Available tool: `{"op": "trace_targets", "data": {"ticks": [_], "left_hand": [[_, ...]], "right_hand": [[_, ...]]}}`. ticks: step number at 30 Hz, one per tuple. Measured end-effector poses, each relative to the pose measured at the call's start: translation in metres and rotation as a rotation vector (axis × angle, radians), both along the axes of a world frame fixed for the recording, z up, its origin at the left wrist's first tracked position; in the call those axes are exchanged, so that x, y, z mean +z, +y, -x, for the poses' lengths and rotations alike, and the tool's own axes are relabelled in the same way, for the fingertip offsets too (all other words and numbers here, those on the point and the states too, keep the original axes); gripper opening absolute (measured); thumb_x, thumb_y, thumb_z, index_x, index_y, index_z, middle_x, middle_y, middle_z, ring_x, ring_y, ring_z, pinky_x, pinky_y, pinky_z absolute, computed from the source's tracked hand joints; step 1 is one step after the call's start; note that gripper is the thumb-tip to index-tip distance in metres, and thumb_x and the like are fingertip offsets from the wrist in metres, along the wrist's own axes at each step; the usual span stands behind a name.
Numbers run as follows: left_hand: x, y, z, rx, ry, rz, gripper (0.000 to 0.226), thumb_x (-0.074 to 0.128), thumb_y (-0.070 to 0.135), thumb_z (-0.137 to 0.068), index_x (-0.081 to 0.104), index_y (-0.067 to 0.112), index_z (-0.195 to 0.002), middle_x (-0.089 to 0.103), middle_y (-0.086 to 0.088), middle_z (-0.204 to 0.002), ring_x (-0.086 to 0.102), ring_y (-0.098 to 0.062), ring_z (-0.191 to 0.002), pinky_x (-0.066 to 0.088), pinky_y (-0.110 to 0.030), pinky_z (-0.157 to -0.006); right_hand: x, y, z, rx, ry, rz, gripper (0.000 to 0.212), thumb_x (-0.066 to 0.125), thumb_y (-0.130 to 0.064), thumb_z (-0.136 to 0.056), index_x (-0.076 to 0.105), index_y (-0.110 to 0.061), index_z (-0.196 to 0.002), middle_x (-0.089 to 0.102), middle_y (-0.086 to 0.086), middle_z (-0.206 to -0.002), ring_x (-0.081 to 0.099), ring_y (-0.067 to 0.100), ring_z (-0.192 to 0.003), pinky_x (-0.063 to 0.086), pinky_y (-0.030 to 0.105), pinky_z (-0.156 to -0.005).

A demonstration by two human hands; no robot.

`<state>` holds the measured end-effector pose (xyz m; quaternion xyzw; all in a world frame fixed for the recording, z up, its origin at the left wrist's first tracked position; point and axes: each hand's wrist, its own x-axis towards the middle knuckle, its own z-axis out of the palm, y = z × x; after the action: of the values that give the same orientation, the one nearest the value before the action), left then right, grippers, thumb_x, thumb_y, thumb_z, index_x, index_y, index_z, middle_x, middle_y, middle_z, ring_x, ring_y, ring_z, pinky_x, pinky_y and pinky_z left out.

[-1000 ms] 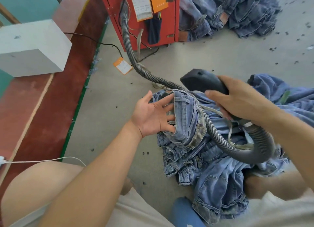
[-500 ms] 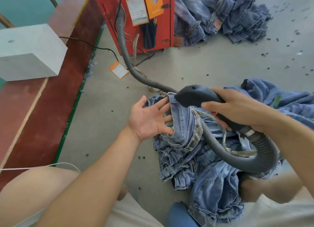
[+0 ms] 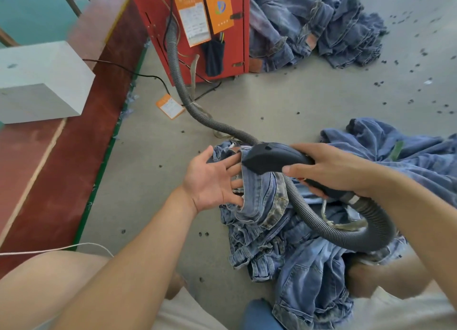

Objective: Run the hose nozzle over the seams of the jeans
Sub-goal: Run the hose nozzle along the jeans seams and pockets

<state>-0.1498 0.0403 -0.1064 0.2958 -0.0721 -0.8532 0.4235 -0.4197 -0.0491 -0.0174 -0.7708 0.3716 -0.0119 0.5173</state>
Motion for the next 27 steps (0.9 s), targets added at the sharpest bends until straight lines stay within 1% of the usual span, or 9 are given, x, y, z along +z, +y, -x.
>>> {"op": "trace_targets", "data": {"ticks": [3, 8, 10, 12, 15, 18, 22, 25, 27], "left_hand": [[0.0, 0.002, 0.006, -0.094, -0.021, -0.006, 0.083, 0.021, 0.075, -0.1, 0.048, 0.016, -0.151, 0.069, -0.01, -0.127, 0.067, -0.036, -0.111, 0.047, -0.067, -0.096], [0.005, 0.004, 0.013, -0.116, -0.089, 0.054, 0.071, 0.022, 0.073, -0.101, 0.047, 0.031, -0.153, 0.059, -0.013, -0.134, 0.061, -0.037, -0.108, 0.037, -0.067, -0.098], [0.009, 0.004, 0.019, -0.112, -0.03, 0.079, 0.07, 0.023, 0.072, -0.101, 0.049, 0.03, -0.15, 0.059, -0.012, -0.135, 0.063, -0.037, -0.106, 0.039, -0.051, -0.086], [0.013, 0.004, 0.029, -0.101, 0.038, 0.086, 0.068, 0.024, 0.071, -0.101, 0.05, 0.03, -0.149, 0.054, -0.01, -0.145, 0.056, -0.039, -0.12, 0.042, -0.052, -0.09], [0.016, 0.005, 0.048, -0.112, 0.063, 0.085, 0.069, 0.024, 0.07, -0.101, 0.043, 0.033, -0.155, 0.048, -0.007, -0.146, 0.048, -0.036, -0.117, 0.039, -0.048, -0.087], [0.015, 0.005, 0.057, -0.102, 0.011, 0.062, 0.062, 0.027, 0.065, -0.101, 0.051, 0.029, -0.145, 0.059, -0.003, -0.122, 0.047, -0.027, -0.091, 0.028, -0.039, -0.072], [0.007, 0.002, 0.053, 0.105, -0.288, -0.11, 0.053, 0.032, 0.042, -0.106, 0.06, 0.013, -0.14, 0.07, -0.008, -0.132, 0.071, -0.031, -0.106, 0.056, -0.046, -0.08], [-0.008, 0.003, 0.06, 0.222, -0.933, -0.348, 0.035, 0.06, 0.034, -0.099, 0.062, 0.006, -0.12, 0.065, -0.017, -0.136, 0.067, -0.029, -0.107, 0.056, -0.04, -0.088], [-0.013, 0.015, 0.068, 0.055, -1.079, -0.54, 0.084, 0.081, 0.047, -0.084, 0.041, 0.007, -0.147, 0.045, -0.015, -0.153, 0.051, -0.037, -0.132, 0.048, -0.05, -0.106]], "right_hand": [[0.002, 0.003, -0.012, -0.096, -0.194, -0.003, 0.008, 0.066, -0.038, -0.101, 0.064, -0.039, -0.108, 0.064, 0.007, -0.062, 0.055, 0.022, -0.046, 0.048, 0.03, -0.044], [0.004, -0.01, -0.001, -0.432, -0.337, 0.162, 0.065, 0.067, -0.028, -0.101, 0.035, -0.071, -0.138, 0.071, 0.013, -0.075, 0.066, 0.035, -0.057, 0.06, 0.044, -0.054], [0.001, -0.011, 0.0, -0.421, -0.236, 0.251, 0.051, 0.065, -0.036, -0.101, 0.043, -0.069, -0.134, 0.069, 0.011, -0.073, 0.068, 0.028, -0.06, 0.061, 0.046, -0.061], [-0.003, -0.007, -0.006, -0.44, -0.138, 0.234, 0.018, 0.063, -0.058, -0.095, 0.062, -0.057, -0.113, 0.065, 0.009, -0.07, 0.062, 0.016, -0.057, 0.061, 0.049, -0.063], [-0.019, 0.0, -0.021, -0.376, 0.098, 0.36, 0.047, 0.061, -0.082, -0.079, 0.061, -0.036, -0.087, 0.056, 0.0, -0.059, 0.047, 0.005, -0.045, 0.043, 0.033, -0.05], [-0.029, 0.007, -0.036, -0.283, 0.243, 0.478, 0.04, 0.071, -0.066, -0.084, 0.058, -0.028, -0.083, 0.055, -0.004, -0.059, 0.051, 0.011, -0.052, 0.035, 0.031, -0.048], [-0.034, 0.0, -0.035, -0.323, 0.276, 0.534, 0.017, 0.061, -0.036, -0.099, 0.062, -0.023, -0.088, 0.063, 0.001, -0.066, 0.06, 0.028, -0.069, 0.042, 0.036, -0.058], [-0.027, -0.01, -0.019, -0.451, 0.107, 0.365, 0.02, 0.062, -0.038, -0.1, 0.065, -0.027, -0.084, 0.062, -0.004, -0.057, 0.058, 0.014, -0.052, 0.044, 0.031, -0.052], [-0.025, -0.013, -0.012, -0.495, -0.028, 0.203, 0.02, 0.063, -0.035, -0.101, 0.068, -0.029, -0.083, 0.059, -0.004, -0.056, 0.056, 0.013, -0.049, 0.048, 0.033, -0.048]]}}
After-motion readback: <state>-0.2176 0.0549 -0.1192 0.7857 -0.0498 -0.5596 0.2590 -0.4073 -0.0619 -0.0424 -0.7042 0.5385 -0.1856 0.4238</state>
